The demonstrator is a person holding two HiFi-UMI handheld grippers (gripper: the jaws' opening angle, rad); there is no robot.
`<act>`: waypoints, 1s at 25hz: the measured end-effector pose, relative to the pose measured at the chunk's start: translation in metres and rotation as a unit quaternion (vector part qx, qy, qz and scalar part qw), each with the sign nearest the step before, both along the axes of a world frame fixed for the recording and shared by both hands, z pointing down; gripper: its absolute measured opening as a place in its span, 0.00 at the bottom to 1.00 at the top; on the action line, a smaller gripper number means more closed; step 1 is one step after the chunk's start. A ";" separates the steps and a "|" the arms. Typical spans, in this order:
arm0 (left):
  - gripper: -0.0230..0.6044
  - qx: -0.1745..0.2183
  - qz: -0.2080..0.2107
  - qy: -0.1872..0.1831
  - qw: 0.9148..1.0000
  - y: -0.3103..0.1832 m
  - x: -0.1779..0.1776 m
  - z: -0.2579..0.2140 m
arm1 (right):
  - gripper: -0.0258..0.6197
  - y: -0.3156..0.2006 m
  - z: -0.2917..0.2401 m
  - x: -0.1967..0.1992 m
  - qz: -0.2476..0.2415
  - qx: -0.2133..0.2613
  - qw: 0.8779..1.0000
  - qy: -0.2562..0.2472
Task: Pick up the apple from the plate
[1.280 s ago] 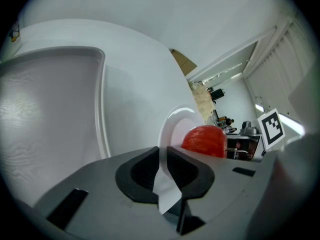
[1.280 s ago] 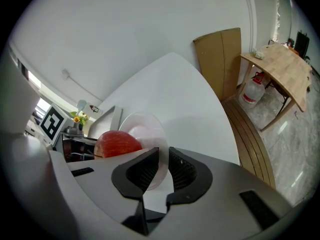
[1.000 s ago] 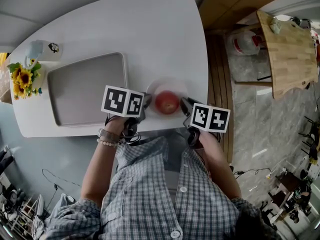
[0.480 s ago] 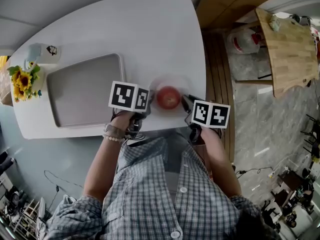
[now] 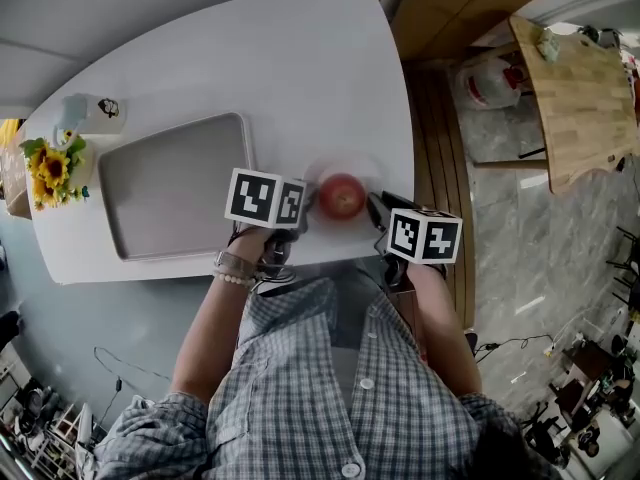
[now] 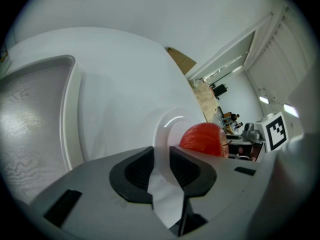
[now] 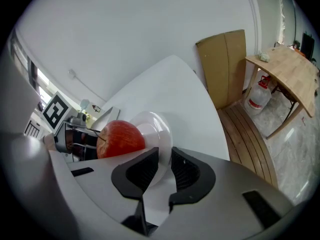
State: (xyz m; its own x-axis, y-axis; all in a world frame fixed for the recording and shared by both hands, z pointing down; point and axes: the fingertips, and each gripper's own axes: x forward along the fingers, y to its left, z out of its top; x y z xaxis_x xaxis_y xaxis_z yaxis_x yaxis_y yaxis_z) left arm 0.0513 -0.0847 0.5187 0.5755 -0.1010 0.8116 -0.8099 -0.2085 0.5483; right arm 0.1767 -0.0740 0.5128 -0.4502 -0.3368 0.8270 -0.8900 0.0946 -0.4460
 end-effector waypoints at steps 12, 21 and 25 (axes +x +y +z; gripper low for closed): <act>0.21 -0.002 -0.051 0.039 0.998 -0.008 -0.003 -0.006 | 0.15 -0.010 -0.010 0.009 0.018 0.036 0.999 0.010; 0.21 0.030 -0.121 0.065 0.990 -0.023 -0.020 -0.019 | 0.15 -0.006 -0.018 0.008 0.024 0.054 0.998 0.027; 0.20 0.101 -0.088 0.055 0.989 -0.027 -0.030 -0.040 | 0.13 -0.009 -0.032 0.011 0.022 0.095 0.994 0.050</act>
State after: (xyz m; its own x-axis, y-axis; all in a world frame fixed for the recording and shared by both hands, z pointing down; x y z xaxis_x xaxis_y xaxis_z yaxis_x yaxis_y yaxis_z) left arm 0.0217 -0.1116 0.4790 0.6188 -0.3610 0.6977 -0.7807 -0.1834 0.5974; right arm 0.1880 -0.0830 0.4810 -0.3496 -0.5083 0.7870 -0.9344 0.1276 -0.3327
